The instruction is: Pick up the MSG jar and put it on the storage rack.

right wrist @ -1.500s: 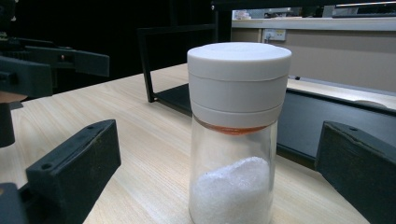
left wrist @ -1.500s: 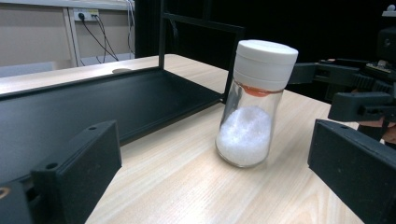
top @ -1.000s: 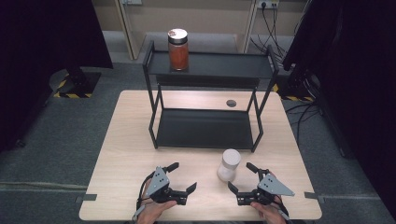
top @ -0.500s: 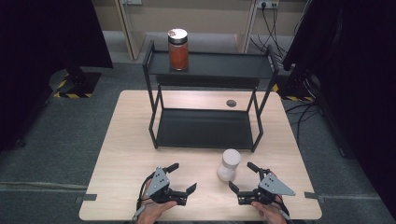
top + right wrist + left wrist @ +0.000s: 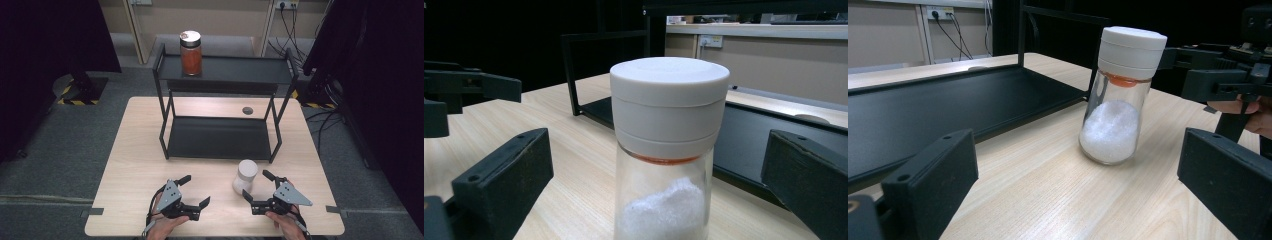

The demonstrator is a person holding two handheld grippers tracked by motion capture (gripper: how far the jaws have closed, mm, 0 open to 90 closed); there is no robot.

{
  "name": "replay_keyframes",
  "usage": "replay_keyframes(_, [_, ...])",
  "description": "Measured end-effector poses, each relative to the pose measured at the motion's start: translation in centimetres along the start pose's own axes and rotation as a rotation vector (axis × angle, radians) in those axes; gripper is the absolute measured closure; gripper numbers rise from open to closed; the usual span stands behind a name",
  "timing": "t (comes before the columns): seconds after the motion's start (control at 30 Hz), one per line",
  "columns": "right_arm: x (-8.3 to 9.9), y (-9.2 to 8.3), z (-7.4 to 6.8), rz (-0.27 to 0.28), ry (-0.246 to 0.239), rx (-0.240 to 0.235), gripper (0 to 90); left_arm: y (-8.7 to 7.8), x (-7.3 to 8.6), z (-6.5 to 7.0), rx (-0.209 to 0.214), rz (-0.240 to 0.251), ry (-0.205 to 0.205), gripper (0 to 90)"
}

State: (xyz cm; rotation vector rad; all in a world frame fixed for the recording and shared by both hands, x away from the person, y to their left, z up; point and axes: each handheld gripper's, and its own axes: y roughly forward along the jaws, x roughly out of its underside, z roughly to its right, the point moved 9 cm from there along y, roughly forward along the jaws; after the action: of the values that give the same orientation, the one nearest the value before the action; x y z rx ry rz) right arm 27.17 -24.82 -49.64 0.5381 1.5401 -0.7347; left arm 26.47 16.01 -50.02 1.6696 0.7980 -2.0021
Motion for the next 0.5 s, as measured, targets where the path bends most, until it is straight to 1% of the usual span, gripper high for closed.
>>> replay_keyframes(0.3, [0.1,0.9,0.2,-0.016,-0.007,0.008,2.3,0.1,0.2,-0.1,-0.001,-0.005,-0.004,2.1])
replay_keyframes(0.5, [0.0,1.7,0.2,-0.021,-0.01,0.007,6.3,0.0,0.2,-0.2,-0.001,-0.004,-0.005,2.2])
